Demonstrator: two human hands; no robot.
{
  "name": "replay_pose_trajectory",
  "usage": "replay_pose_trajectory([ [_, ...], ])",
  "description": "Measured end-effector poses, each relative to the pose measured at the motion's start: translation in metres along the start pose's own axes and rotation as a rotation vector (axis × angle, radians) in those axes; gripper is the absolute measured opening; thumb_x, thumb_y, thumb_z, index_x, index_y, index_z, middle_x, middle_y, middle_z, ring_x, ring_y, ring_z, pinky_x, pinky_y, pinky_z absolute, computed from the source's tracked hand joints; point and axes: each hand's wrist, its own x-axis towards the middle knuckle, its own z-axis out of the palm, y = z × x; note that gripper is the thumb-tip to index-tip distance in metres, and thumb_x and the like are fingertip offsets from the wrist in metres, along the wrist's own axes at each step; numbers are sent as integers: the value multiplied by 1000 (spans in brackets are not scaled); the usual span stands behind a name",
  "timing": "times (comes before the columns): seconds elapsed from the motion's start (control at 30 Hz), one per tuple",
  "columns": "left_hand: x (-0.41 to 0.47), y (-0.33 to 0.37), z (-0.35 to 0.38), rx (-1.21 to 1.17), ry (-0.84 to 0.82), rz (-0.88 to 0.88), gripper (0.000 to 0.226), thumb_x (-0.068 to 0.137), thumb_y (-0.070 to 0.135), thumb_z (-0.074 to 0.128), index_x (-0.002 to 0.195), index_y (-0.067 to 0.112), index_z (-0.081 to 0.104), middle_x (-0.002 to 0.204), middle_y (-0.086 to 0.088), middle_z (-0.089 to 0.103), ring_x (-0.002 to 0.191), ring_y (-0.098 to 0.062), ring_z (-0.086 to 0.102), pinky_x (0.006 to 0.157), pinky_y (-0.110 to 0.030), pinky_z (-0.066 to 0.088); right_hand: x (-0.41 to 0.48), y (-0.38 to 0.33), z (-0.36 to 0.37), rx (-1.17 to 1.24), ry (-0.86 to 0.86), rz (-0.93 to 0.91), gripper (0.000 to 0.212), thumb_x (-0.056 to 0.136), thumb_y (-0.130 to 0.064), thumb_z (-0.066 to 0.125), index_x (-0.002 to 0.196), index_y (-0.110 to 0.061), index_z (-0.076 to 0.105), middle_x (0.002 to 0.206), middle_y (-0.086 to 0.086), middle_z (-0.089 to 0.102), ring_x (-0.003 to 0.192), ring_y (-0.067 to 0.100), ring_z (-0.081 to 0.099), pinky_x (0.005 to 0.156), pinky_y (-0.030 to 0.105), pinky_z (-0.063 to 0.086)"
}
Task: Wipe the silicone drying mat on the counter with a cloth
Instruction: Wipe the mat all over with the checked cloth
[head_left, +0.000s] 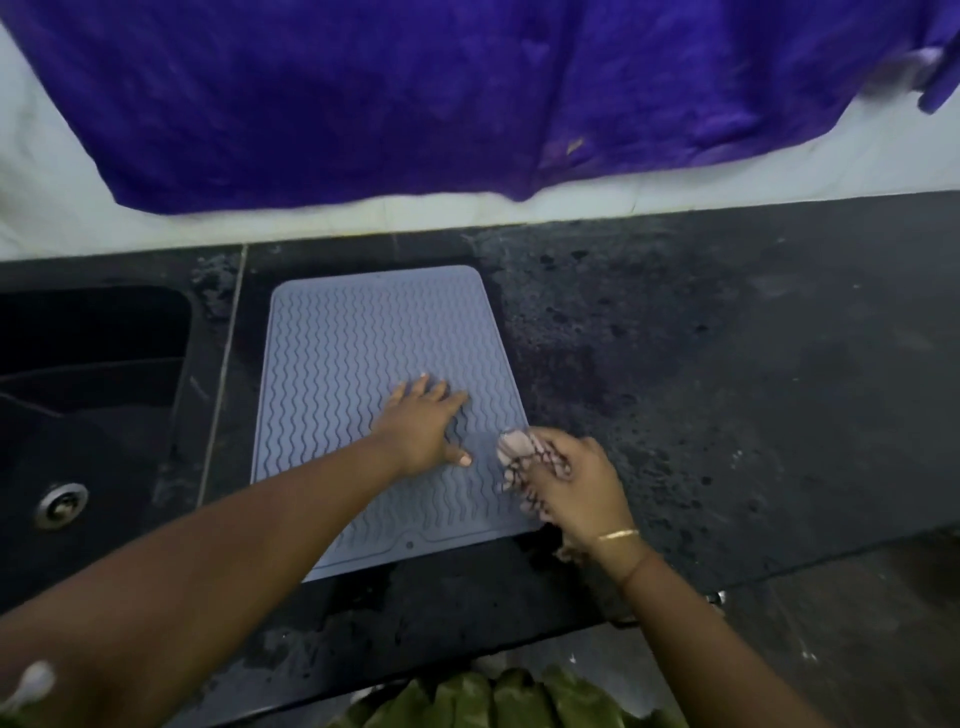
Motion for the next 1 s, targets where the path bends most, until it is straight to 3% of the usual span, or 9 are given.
replay_pose_trajectory([
  [0.1, -12, 10, 6, -202, 150, 41, 56, 94, 35, 56, 144, 18, 39, 151, -6, 35, 141, -23, 28, 113, -30, 21, 15, -21, -6, 311, 49, 45, 34, 82, -16, 69, 114, -21, 65, 102, 2, 69, 93, 18, 67, 90, 37, 54],
  [0.17, -20, 21, 5, -562, 258, -53, 32, 96, 36, 50, 112, 13, 66, 115, -7, 64, 115, -25, 56, 93, -29, 41, 19, -35, -12, 396, 60, 61, 45, 80, -4, 70, 122, -14, 56, 104, 2, 65, 95, 16, 63, 90, 29, 51],
  [0.23, -27, 35, -4, -1028, 256, -139, 50, 92, 55, 46, 95, 10, 69, 92, -5, 66, 98, -27, 64, 87, -36, 47, 22, -45, -17, 407, 36, 27, 58, 77, -2, 73, 128, -15, 49, 110, 5, 61, 98, 15, 61, 92, 31, 51],
  [0.33, -38, 52, -19, -1513, 55, -99, 42, 93, 49, 49, 111, 16, 66, 109, -5, 70, 103, -22, 66, 94, -38, 51, 21, -54, -18, 439, -63, -40, 64, 77, 3, 72, 130, -18, 44, 106, 2, 62, 92, 10, 61, 85, 24, 55],
  [0.4, -41, 56, -26, -1540, 54, -5, 26, 91, 34, 60, 108, 17, 66, 110, -8, 71, 103, -22, 67, 94, -39, 52, 21, -59, -21, 515, -126, -57, 62, 79, 6, 68, 131, -19, 44, 99, -5, 61, 87, 5, 61, 75, 14, 54],
  [0.53, -36, 49, -33, -1556, 110, 2, 29, 86, 17, 68, 114, 11, 65, 110, -10, 71, 105, -26, 66, 96, -42, 51, 27, -58, -30, 640, -181, -3, 61, 80, 5, 67, 132, -18, 46, 105, 8, 66, 93, 19, 64, 82, 31, 54],
  [0.67, -32, 54, -37, -1552, 142, -48, 24, 86, 18, 68, 109, 12, 65, 106, -11, 72, 99, -24, 68, 88, -38, 54, 37, -53, -46, 834, -197, 163, 45, 85, 4, 61, 125, -15, 50, 91, 9, 67, 81, 18, 64, 69, 30, 54],
  [0.87, -14, 86, -37, -1407, 151, -36, 31, 80, 32, 74, 107, 19, 65, 107, -4, 72, 98, -17, 68, 91, -37, 54, 57, -42, -61, 660, 19, 112, 20, 85, 8, 59, 102, 2, 67, 78, 7, 70, 71, 19, 65, 66, 27, 57],
  [1.0, 1, 99, -39, -1515, 6, -53, 43, 87, 25, 68, 125, 13, 52, 119, -7, 66, 110, -20, 62, 101, -37, 47, 83, -27, -84, 359, 191, 77, 25, 87, 8, 50, 105, 0, 67, 97, 16, 69, 86, 22, 64, 75, 26, 54],
])
